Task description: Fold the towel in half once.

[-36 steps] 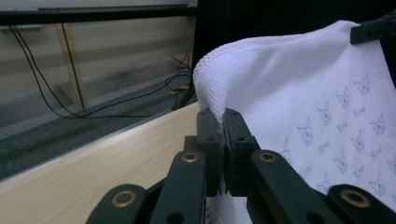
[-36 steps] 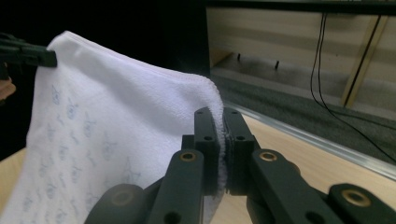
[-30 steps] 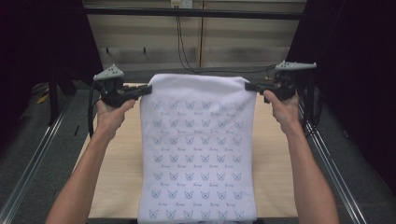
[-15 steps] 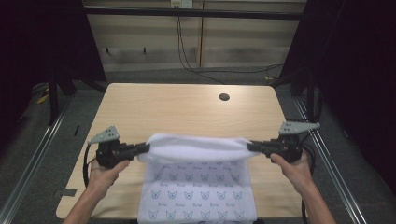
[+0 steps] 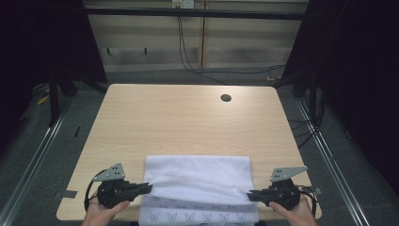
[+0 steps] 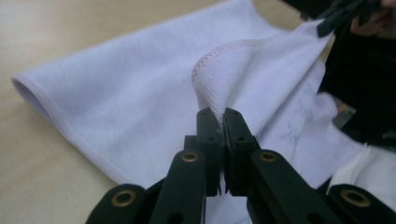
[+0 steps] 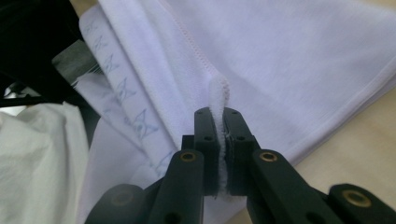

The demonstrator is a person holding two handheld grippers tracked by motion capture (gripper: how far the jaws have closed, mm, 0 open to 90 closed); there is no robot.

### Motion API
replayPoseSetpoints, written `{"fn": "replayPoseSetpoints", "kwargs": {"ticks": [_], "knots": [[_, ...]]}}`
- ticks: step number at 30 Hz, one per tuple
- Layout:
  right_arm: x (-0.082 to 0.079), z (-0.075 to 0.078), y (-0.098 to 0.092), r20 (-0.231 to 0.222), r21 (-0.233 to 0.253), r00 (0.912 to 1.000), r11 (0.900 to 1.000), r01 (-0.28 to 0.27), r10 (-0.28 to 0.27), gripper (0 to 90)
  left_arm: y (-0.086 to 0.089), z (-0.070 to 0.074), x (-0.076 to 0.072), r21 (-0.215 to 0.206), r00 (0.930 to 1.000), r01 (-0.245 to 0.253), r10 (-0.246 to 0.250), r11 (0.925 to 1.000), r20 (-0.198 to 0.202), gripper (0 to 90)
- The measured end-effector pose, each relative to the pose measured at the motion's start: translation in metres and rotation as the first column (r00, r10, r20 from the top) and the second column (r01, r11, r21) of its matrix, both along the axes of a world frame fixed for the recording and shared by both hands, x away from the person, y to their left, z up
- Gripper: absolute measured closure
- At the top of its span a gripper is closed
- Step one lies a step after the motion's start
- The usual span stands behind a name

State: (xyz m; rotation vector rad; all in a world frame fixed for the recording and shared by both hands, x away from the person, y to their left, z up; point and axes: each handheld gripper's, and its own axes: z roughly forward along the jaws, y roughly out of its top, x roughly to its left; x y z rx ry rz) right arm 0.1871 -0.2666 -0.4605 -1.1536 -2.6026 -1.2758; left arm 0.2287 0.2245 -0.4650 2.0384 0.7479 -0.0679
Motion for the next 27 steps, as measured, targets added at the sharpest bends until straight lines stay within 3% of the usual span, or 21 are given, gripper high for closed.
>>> {"fn": "replayPoseSetpoints", "kwargs": {"ticks": [1,4,5,8,11,17,21,23,27], "knots": [[-0.003,-0.006,0.002,-0.012,-0.015,0.9999,1.0,-0.008,0.008,86.2,-0.001,-0.005,0.0,0.014,0.9999,0.002,-0.002,0.9999,-0.012,87.1],[-0.003,-0.016,0.007,-0.051,-0.05,0.9987,0.999,-0.011,0.009,86.2,-0.01,-0.014,0.003,0.109,0.9998,0.014,-0.013,0.9939,-0.015,87.1],[0.0,-0.019,0.009,-0.057,-0.06,0.9984,0.998,-0.004,0.0,86.3,-0.012,-0.016,0.006,0.12,0.9998,0.011,-0.009,0.9927,-0.017,87.1],[0.008,-0.025,0.01,-0.067,-0.095,0.9977,0.995,-0.004,-0.003,86.2,-0.012,-0.022,0.013,0.132,0.9989,0.008,-0.002,0.9912,-0.046,87.0],[0.014,-0.031,0.009,-0.091,-0.082,0.9958,0.997,-0.005,-0.003,86.2,-0.013,-0.027,0.015,0.154,0.9973,0.023,-0.012,0.9877,-0.073,87.0],[0.015,-0.03,0.012,-0.074,-0.11,0.9972,0.994,0.001,-0.009,86.5,-0.015,-0.03,0.019,0.153,0.9968,-0.004,0.016,0.9882,-0.079,87.1],[0.024,-0.032,0.012,-0.074,-0.1,0.997,0.995,0.015,-0.023,86.6,-0.018,-0.031,0.027,0.168,0.9986,-0.027,0.034,0.9854,-0.039,87.2],[0.034,-0.032,0.012,-0.065,-0.107,0.9973,0.994,0.028,-0.035,86.7,-0.021,-0.031,0.034,0.18,0.9995,-0.032,0.03,0.9831,0.011,87.2],[0.057,-0.033,0.014,-0.045,-0.113,0.9972,0.992,0.055,-0.06,86.8,-0.025,-0.033,0.061,0.181,0.9966,-0.079,0.073,0.9803,0.037,87.3]]}}
